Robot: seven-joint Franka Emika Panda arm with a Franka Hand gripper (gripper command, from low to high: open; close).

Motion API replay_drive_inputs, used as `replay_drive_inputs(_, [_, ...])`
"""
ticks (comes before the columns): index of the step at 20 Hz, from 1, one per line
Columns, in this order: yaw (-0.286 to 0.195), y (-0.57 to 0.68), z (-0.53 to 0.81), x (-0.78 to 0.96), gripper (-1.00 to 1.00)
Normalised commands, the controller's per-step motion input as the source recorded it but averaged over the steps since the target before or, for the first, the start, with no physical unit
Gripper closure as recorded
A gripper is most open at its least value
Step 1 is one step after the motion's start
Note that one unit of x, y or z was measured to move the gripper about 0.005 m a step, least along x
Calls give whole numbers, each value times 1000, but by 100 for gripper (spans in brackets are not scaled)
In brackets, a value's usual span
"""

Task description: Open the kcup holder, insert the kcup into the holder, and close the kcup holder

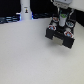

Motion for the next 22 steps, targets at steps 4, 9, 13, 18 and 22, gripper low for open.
replay_drive_inputs(4, [14, -66, -295, -8, 100])
replay_drive_inputs(9, [2, -35, -241, -1, 100])
replay_drive_inputs(13, [10, -15, -259, 0, 100])
replay_drive_inputs(18, [30, 83, -205, 20, 100])
replay_drive_inputs(22, [52, 110, 129, 73, -100])
